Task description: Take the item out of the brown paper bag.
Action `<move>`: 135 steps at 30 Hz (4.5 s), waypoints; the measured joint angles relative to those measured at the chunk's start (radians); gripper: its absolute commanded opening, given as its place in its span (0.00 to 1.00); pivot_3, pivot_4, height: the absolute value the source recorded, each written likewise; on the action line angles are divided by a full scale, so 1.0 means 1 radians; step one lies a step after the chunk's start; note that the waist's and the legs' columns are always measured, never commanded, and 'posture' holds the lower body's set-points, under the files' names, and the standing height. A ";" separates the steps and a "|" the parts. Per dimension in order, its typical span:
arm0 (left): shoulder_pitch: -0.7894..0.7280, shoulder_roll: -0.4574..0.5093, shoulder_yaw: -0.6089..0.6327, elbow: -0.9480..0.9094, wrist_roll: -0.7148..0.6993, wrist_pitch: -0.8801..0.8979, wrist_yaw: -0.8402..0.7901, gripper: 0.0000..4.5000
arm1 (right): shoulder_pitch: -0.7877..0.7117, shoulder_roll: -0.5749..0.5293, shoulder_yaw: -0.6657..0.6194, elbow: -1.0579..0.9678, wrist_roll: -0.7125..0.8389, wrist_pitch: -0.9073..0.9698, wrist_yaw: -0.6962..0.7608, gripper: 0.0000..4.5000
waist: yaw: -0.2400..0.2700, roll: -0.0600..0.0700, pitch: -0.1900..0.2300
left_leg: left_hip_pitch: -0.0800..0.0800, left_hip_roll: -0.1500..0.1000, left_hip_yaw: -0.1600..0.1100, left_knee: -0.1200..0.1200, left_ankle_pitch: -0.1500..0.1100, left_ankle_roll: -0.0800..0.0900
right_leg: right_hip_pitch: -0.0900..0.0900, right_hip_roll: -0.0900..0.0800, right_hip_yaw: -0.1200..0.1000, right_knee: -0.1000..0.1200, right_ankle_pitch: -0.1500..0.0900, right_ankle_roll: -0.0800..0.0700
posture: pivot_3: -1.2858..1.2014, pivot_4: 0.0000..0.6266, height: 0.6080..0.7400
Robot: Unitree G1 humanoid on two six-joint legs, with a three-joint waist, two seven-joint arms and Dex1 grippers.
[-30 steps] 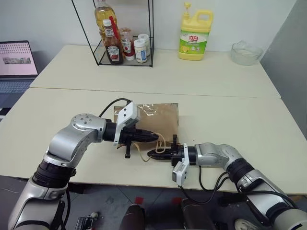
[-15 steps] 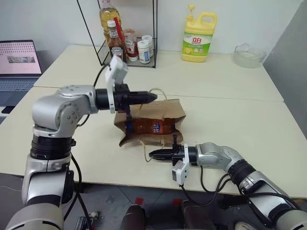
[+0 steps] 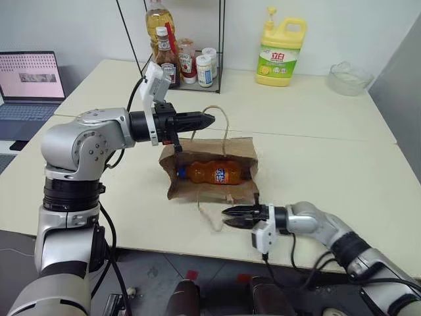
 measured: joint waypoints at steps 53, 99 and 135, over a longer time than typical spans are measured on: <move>-0.008 -0.002 -0.018 0.039 0.027 -0.060 -0.053 0.00 | -0.174 0.107 -0.007 -0.566 0.267 1.328 0.015 0.54 | 0.007 0.003 0.002 | -0.017 0.002 -0.003 0.000 0.001 -0.001 | -0.021 0.002 -0.005 0.007 0.000 0.000 | 0.52 0.24 1.00; -0.012 -0.089 -0.054 0.162 0.196 -0.214 0.068 0.00 | -0.152 0.069 -0.252 -0.677 0.191 1.278 0.356 0.72 | 0.013 0.003 0.002 | -0.018 0.002 -0.003 0.000 0.003 -0.005 | -0.023 0.002 -0.005 0.009 0.000 0.000 | 0.52 0.24 1.00; -0.041 -0.131 -0.064 0.221 0.261 -0.246 0.096 0.00 | 0.058 -0.331 -0.525 -0.515 0.384 1.715 0.323 0.99 | 0.010 0.005 0.003 | -0.024 0.002 0.005 0.002 0.003 -0.005 | -0.030 0.001 0.002 0.009 0.000 0.000 | 0.52 0.24 1.00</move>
